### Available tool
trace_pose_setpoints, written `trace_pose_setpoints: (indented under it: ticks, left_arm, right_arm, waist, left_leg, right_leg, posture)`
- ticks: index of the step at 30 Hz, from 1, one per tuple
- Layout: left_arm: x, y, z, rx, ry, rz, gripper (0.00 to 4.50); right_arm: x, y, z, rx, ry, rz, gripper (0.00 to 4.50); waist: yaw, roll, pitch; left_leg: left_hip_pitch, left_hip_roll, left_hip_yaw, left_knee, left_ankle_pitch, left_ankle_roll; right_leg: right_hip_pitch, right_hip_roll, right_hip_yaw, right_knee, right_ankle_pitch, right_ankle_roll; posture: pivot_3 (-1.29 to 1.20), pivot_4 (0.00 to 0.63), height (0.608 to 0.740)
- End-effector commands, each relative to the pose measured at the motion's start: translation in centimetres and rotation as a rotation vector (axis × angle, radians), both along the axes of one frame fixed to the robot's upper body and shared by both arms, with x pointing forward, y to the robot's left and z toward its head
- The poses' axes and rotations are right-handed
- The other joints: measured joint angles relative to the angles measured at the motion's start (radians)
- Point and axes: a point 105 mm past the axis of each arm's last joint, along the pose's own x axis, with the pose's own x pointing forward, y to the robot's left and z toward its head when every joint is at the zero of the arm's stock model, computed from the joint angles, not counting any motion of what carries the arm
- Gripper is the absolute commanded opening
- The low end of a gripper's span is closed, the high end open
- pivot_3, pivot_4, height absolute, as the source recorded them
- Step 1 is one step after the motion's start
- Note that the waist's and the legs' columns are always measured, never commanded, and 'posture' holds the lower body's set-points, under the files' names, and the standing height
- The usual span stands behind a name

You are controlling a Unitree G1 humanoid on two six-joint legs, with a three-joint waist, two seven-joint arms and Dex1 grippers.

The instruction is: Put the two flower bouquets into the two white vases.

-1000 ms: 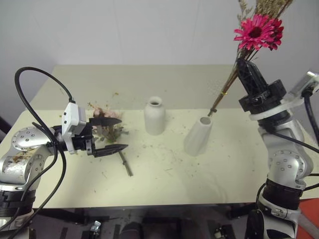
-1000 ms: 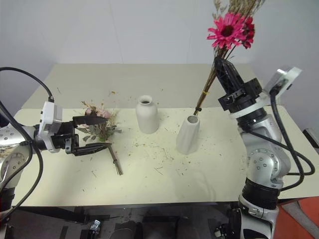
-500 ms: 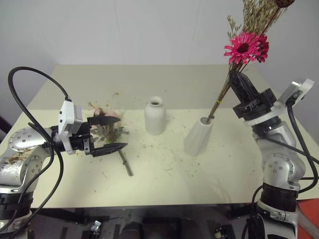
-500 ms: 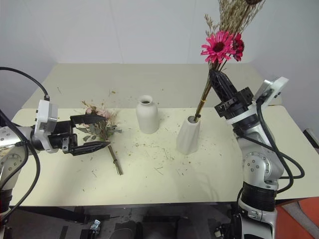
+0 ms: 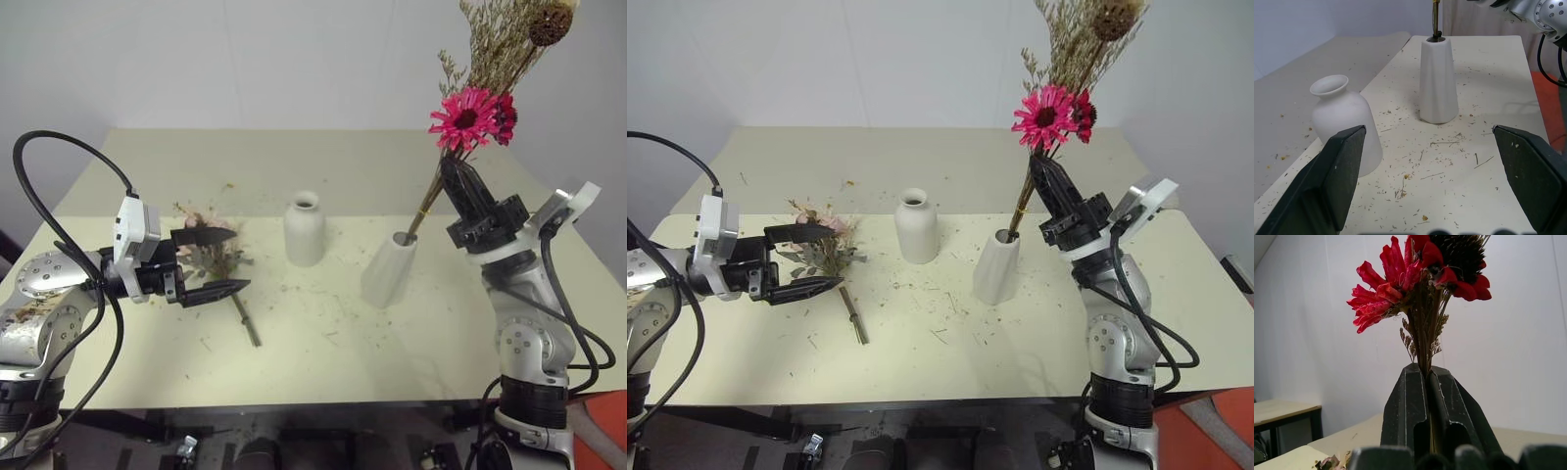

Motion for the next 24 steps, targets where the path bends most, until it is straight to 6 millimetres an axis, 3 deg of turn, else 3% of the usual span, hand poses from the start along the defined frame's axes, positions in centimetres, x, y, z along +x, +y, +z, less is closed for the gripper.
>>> trace_pose_setpoints:
  ticks: [1,14,24]
  left_arm:
    - [-0.4,0.1,1.3,0.011,-0.057,0.0,4.5]
    - [-0.5,0.2,1.2,0.009,-0.058,0.005,4.5]
    - [-0.4,0.2,1.2,0.006,-0.063,0.01,4.5]
  right_arm:
    - [-0.2,0.6,0.0,-0.009,-0.016,0.011,0.02]
    - [-0.7,1.3,1.7,-0.031,-0.081,0.025,0.02]
    - [0.0,1.2,-1.2,-0.054,-0.009,0.008,0.02]
  waist:
    - [0.0,0.0,0.0]
    - [0.001,0.0,0.0]
    - [0.002,0.0,0.0]
  left_leg:
    - [0.001,0.0,0.0,0.0,0.0,0.0]
    - [0.003,0.0,0.0,0.0,0.0,0.0]
    - [0.003,0.0,0.0,0.0,0.0,0.0]
  right_leg:
    - [0.001,0.0,0.0,0.0,0.0,0.0]
    - [0.003,0.0,0.0,-0.001,0.0,0.0]
    - [0.004,0.0,0.0,-0.001,0.0,0.0]
  posture:
    - [0.0,0.15,0.74]
    - [0.0,0.15,0.74]
    - [0.0,0.15,0.74]
